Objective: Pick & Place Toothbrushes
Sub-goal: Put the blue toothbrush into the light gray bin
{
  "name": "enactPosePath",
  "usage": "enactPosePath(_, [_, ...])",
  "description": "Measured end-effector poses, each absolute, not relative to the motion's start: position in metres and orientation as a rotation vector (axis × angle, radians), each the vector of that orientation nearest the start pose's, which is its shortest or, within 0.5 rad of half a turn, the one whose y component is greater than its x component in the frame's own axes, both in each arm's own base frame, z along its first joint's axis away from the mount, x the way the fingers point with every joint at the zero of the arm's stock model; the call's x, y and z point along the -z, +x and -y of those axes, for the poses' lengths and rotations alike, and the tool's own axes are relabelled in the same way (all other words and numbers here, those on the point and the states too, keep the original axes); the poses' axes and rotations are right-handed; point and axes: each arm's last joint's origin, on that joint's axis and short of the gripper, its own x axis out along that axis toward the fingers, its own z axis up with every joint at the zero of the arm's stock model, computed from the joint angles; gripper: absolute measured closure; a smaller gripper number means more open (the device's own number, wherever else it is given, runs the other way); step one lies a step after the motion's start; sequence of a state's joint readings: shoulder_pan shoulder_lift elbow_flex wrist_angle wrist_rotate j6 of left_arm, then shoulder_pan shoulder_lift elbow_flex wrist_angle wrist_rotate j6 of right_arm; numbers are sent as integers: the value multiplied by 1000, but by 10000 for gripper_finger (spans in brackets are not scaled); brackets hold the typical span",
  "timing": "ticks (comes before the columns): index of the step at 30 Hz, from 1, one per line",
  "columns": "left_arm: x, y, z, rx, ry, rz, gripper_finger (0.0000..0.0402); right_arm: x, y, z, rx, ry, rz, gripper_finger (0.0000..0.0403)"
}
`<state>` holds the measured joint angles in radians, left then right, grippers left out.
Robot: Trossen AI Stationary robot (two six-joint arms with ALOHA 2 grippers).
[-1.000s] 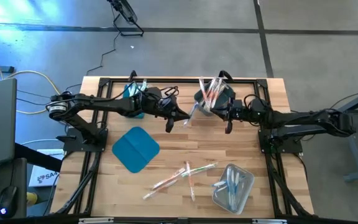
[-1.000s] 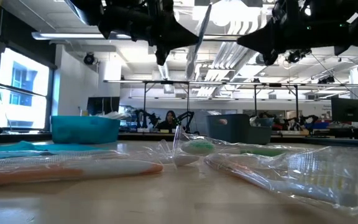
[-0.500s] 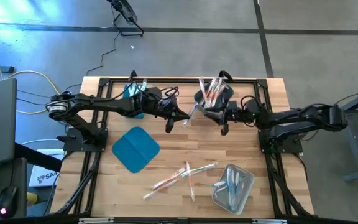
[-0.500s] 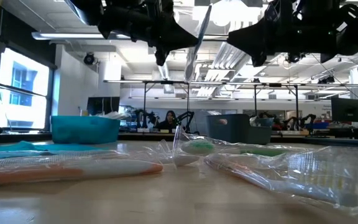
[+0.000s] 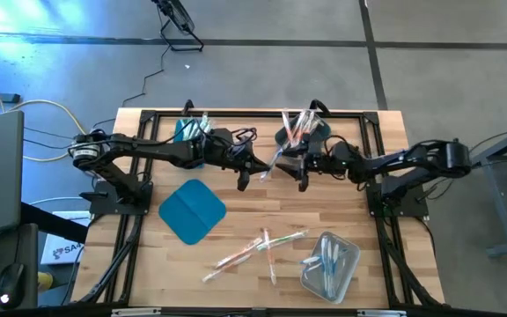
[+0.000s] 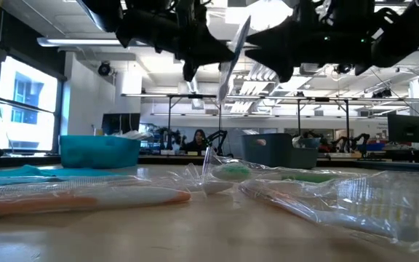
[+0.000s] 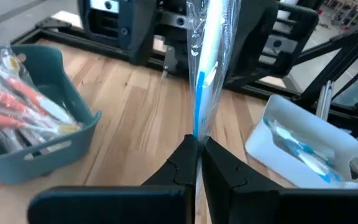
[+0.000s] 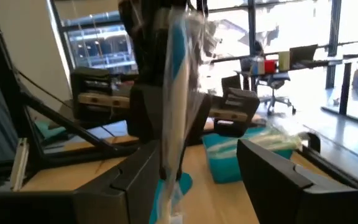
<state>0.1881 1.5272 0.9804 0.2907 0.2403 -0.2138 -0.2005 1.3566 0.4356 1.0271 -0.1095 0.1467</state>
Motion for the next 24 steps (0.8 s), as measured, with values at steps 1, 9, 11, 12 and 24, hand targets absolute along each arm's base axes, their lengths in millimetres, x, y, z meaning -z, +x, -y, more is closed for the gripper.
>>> enactPosePath(1, [-266, 337, -57, 24, -268, -258, 394, -211, 255, 48, 81, 132, 101, 195])
enactPosePath(9, [-268, 337, -57, 15, -269, -252, 394, -210, 276, 48, 1, 140, 82, 198])
enactPosePath(11, [-267, 337, -57, 15, -270, -255, 394, -210, 276, 47, -1, 129, 79, 209])
enactPosePath(12, [-267, 337, -57, 15, -270, -256, 394, -211, 277, 46, -5, 117, 82, 218])
enactPosePath(24, [-267, 337, -57, 17, -271, -261, 394, -213, 277, 44, -11, 108, 106, 362])
